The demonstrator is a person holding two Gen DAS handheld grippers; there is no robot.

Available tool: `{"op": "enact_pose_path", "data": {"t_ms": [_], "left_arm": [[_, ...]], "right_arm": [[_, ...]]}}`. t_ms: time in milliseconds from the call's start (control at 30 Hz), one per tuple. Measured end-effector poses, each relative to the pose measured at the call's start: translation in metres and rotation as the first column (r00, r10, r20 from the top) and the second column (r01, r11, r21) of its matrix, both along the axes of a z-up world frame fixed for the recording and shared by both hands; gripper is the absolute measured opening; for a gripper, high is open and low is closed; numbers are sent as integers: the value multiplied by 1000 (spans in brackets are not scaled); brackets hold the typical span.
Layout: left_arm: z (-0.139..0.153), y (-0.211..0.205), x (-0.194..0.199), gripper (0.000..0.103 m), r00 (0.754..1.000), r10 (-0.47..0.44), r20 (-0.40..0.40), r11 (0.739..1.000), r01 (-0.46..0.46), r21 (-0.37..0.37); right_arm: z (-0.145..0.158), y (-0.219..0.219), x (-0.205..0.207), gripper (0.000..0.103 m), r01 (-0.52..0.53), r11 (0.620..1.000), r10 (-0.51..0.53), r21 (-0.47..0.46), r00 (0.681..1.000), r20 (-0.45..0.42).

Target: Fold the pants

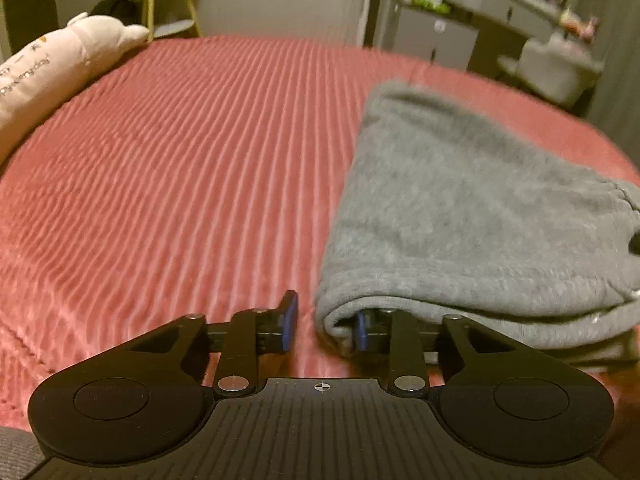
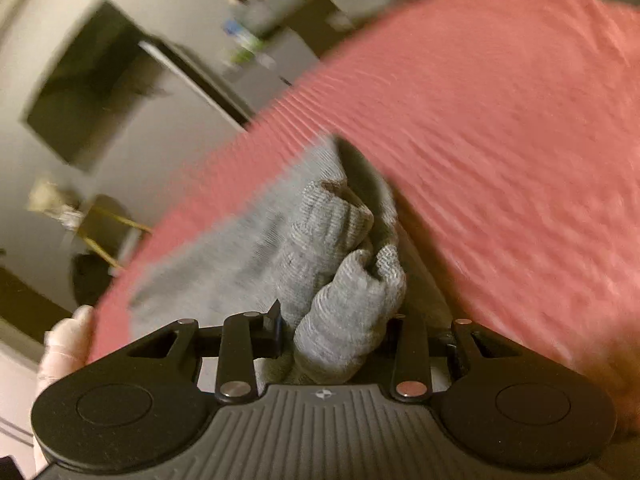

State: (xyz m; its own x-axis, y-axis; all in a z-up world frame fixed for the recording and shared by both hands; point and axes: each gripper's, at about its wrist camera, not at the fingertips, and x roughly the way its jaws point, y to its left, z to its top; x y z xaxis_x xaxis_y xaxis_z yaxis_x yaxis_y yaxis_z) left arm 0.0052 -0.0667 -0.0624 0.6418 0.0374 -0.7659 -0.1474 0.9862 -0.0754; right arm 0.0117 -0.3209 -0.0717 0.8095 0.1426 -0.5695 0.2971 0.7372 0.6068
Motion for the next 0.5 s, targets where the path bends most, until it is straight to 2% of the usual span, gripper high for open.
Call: {"op": "enact_pose_path", "data": {"t_ms": [67,133,167,233,267,300,400,500], "left_arm": [[1,0,-4,30,1000,5,14,1000,-5,-3],[-4,-5,4,36,999,9,-33,999,-8,36],[-8,-8,8,40,998,10,-67,998,-7,57],[-12,-11,12,43,994,17,-105,997,-10,72],[-11,-10,11,47,995,25,-100,998,-18,68],[-10,-9,9,50,995,30,-94,998,-25,58],[-9,-3,8,52,995,35,-94,999,-33,27],[-11,-7,9,52,994,33,-104,998,-28,48]], "right_arm": [[12,1,-7,36,-22,1000,20,15,993,115],[13,-1,-8,36,-31,1000,30,3,987,156],[10,1,-4,37,-28,998,33,-48,993,116],[-4,8,13,38,-32,989,23,-148,998,-65],[-13,7,19,40,-29,991,10,-132,990,-142],[-19,3,21,40,-10,996,-5,-88,986,-167],[-12,-1,17,40,-8,997,1,-78,995,-97],[-16,-2,16,41,-4,998,-3,-69,994,-106]]}}
